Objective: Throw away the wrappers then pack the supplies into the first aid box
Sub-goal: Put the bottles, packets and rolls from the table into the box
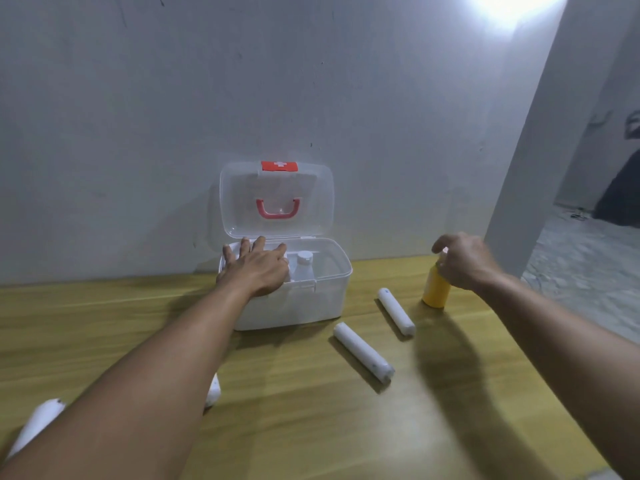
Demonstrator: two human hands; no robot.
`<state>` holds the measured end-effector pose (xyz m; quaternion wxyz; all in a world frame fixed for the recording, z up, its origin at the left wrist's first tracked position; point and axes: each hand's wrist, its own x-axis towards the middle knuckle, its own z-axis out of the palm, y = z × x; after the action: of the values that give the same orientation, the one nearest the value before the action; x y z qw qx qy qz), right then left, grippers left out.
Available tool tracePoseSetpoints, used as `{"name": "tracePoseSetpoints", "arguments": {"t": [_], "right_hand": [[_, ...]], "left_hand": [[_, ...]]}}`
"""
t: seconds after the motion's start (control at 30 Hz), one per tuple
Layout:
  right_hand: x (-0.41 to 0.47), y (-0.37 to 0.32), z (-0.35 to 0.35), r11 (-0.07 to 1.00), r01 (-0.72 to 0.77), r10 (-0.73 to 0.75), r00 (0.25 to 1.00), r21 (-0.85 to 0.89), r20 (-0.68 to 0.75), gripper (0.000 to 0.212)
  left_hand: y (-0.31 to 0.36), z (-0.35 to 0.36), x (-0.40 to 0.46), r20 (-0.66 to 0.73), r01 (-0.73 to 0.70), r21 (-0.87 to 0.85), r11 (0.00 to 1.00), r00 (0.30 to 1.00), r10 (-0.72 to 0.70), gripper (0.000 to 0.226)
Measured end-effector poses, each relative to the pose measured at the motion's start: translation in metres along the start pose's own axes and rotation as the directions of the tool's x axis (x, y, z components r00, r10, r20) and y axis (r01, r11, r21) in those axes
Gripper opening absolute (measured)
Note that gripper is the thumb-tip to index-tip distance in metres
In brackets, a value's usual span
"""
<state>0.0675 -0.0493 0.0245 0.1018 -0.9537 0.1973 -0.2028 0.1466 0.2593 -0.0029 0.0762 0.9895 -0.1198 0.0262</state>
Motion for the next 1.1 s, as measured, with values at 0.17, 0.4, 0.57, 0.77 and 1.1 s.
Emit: {"name": "tracePoseSetpoints", "arguments": {"t": [0.17, 0.4, 0.57, 0.77, 1.1], "right_hand": [[-0.005, -0.013, -0.006, 0.985, 0.154, -0.138, 0.973, 0.077, -0.187, 0.023], [-0.013, -0.095, -0.058, 0.835, 0.455, -0.300, 0.847, 0.308, -0.438, 0.026], [-0.025, -0.130, -0.035, 0.800, 0.480, -0.391, 0.872, 0.360, -0.295, 0.017], [-0.026, -0.139, 0.009, 0.822, 0.480, -0.480, 0.874, 0.307, -0.081, 0.016], [-0.032, -0.119, 0.016, 0.826, 0.382, -0.367, 0.923, 0.415, -0.118, 0.027]], "left_hand": [[0.001, 0.001, 0.002, 0.005, 0.004, 0.004, 1.000, 1.000, -0.004, 0.054], [0.000, 0.001, 0.001, 0.009, 0.006, -0.008, 1.000, 1.000, -0.006, 0.054], [0.001, -0.001, -0.002, -0.001, 0.001, 0.013, 1.000, 1.000, -0.001, 0.055], [0.001, -0.001, -0.001, 0.002, -0.001, -0.002, 1.000, 1.000, 0.001, 0.055], [0.001, -0.001, -0.001, 0.005, 0.003, 0.002, 1.000, 1.000, -0.003, 0.055]]}}
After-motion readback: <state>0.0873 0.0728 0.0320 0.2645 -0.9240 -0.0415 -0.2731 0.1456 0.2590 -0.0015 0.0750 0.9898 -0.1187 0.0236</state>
